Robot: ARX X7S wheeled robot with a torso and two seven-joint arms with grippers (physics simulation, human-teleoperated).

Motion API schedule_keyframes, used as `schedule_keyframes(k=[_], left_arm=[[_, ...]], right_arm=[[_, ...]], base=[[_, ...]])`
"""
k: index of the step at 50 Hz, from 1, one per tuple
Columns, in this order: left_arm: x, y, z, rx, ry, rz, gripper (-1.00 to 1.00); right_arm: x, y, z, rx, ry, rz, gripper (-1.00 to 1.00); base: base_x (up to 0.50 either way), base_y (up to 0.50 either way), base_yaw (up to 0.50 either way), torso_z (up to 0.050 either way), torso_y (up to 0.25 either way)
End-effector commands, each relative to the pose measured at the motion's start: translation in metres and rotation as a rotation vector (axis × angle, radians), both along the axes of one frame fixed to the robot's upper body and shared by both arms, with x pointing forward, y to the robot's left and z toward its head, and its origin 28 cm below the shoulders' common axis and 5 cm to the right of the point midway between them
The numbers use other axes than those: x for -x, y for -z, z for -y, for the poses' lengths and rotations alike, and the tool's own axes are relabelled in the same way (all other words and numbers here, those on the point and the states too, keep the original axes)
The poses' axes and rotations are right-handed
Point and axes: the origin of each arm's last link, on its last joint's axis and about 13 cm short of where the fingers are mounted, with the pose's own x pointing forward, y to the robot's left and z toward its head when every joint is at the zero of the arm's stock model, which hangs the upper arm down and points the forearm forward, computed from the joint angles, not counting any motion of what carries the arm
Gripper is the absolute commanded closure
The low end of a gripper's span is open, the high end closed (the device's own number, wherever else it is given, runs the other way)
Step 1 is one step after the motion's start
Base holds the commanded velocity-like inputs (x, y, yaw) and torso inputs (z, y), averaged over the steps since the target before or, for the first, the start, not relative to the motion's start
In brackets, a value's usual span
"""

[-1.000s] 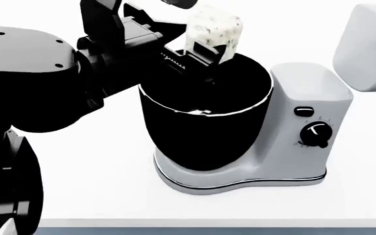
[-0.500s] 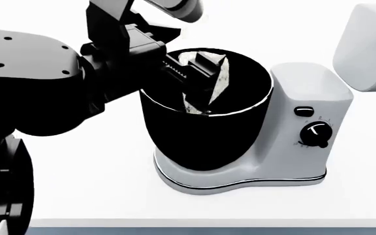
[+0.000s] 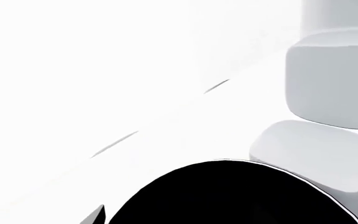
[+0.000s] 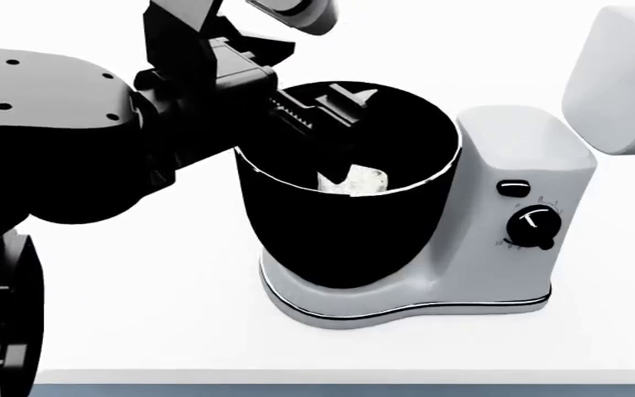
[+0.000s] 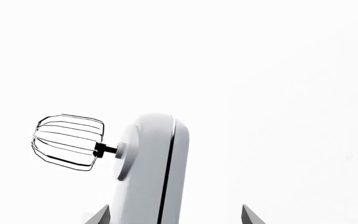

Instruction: Place the cheese in the stand mixer bowl.

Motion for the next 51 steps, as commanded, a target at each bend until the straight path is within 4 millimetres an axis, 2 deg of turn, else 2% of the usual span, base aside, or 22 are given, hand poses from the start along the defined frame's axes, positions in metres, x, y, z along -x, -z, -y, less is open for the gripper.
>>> schedule_keyframes(k=[1,4,6,7,9,12,22,25,29,33,51], left_arm=[[-0.001,0.000,-0.002,0.024,-0.007,0.005,-1.00],[-0.003,-0.006,-0.004,0.129,-0.039,0.095,-1.00],[-0.002,-0.012,-0.011,0.251,-0.198,0.269,-1.00],[0.001,-0.011,-0.013,0.253,-0.221,0.301,-1.00],[0.014,-0.007,-0.016,0.265,-0.292,0.393,-1.00],[0.035,-0.001,-0.024,0.324,-0.331,0.411,-1.00],[0.085,0.004,-0.061,0.431,-0.506,0.528,-1.00],[0.111,0.018,-0.068,0.420,-0.507,0.583,-1.00],[0.136,0.025,-0.082,0.476,-0.583,0.593,-1.00],[0.156,0.029,-0.086,0.488,-0.625,0.682,-1.00],[0.175,0.040,-0.109,0.515,-0.728,0.683,-1.00]], right_arm=[[0.000,0.000,0.000,0.000,-0.002,-0.001,-1.00],[0.000,0.001,0.000,-0.002,-0.003,-0.001,-1.00],[0.000,0.003,0.001,-0.005,-0.004,-0.002,-1.00],[0.000,0.003,0.001,-0.006,-0.003,-0.002,-1.00],[0.000,0.003,0.001,-0.008,-0.002,-0.003,-1.00],[0.000,0.003,0.001,-0.007,-0.005,-0.004,-1.00],[-0.002,0.003,0.002,-0.005,-0.012,-0.010,-1.00],[-0.002,0.003,0.002,-0.003,-0.014,-0.013,-1.00],[-0.002,0.003,0.002,0.001,-0.017,-0.013,-1.00],[-0.003,0.003,0.002,0.001,-0.023,-0.010,-1.00],[-0.005,0.001,0.002,0.006,-0.035,-0.009,-1.00]], base=[[0.00,0.00,0.00,0.000,0.000],[0.00,0.00,0.00,0.000,0.000],[0.00,0.00,0.00,0.000,0.000],[0.00,0.00,0.00,0.000,0.000],[0.00,0.00,0.00,0.000,0.005],[0.00,0.00,0.00,0.000,0.000],[0.00,0.00,0.00,0.000,0.000],[0.00,0.00,0.00,0.000,0.000],[0.00,0.00,0.00,0.000,0.000],[0.00,0.00,0.00,0.000,0.000],[0.00,0.00,0.00,0.000,0.000]])
